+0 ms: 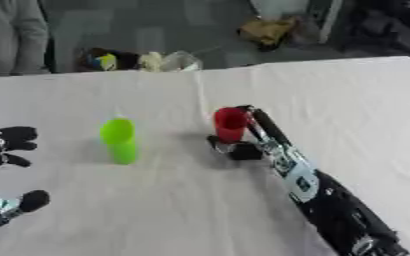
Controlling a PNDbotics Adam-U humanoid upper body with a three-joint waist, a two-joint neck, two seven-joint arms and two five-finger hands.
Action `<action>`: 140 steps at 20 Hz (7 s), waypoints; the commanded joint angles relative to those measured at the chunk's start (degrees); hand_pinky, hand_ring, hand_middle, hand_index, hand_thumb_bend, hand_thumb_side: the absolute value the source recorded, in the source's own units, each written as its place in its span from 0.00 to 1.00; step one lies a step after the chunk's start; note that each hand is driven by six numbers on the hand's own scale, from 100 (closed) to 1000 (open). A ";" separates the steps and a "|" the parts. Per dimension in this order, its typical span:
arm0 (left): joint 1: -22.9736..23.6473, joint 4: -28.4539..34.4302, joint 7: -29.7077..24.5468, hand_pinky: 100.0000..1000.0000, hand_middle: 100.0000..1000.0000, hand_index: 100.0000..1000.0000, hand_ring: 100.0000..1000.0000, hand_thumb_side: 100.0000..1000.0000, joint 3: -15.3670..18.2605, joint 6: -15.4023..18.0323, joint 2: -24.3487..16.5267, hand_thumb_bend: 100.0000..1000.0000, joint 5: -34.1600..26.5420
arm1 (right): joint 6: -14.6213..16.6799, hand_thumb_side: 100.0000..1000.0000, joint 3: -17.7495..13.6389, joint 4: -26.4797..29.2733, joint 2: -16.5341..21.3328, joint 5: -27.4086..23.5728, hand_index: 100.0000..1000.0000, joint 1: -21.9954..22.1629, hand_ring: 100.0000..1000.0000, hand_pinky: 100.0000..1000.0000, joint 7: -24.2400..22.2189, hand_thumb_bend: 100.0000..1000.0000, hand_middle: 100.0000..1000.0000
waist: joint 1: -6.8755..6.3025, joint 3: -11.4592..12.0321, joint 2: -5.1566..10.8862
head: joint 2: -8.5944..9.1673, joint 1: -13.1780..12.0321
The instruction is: Pour the contents of one cup into another cup.
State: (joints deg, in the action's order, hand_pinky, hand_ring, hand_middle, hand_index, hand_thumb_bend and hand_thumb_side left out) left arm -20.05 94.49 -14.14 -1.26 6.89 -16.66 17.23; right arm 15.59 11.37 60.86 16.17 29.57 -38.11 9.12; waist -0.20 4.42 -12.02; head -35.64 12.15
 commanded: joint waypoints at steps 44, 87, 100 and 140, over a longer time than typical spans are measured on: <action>-16.08 -30.41 20.45 0.58 0.75 0.79 0.71 0.48 -3.38 5.94 0.81 0.82 15.46 | -3.27 0.00 -0.44 15.03 3.25 -7.26 0.24 3.02 0.79 0.85 1.60 0.00 0.06 | 1.45 -9.08 1.23 | 0.14 -2.53; -17.67 -29.19 19.41 0.34 0.10 0.46 0.07 0.25 -4.51 3.31 -0.29 0.05 9.58 | -3.85 0.00 -0.41 16.78 3.94 -7.89 0.24 3.49 0.78 0.85 2.15 0.00 0.06 | 2.30 -10.47 1.18 | -0.26 -2.99; -15.15 -24.15 12.36 0.34 0.09 0.45 0.07 0.26 -10.24 2.93 -0.44 0.07 9.43 | -5.31 0.00 0.70 23.36 8.32 -9.57 0.26 0.67 0.77 0.85 -0.05 0.00 0.07 | 3.48 -9.36 3.36 | -1.03 -3.28; -17.40 -18.68 1.18 0.35 0.09 0.45 0.07 0.26 -20.51 8.42 2.92 0.07 8.47 | 4.57 0.00 6.67 8.84 0.80 12.24 0.28 -13.92 0.73 0.86 -6.12 0.00 0.07 | 5.62 0.16 3.39 | -0.99 -1.44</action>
State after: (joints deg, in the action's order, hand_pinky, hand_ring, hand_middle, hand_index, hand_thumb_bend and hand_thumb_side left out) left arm -36.23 75.08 -12.92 -21.66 15.04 -14.01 25.34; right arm 19.66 18.40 69.73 16.67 40.67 -50.50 2.76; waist 5.67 4.66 -9.49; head -36.70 10.52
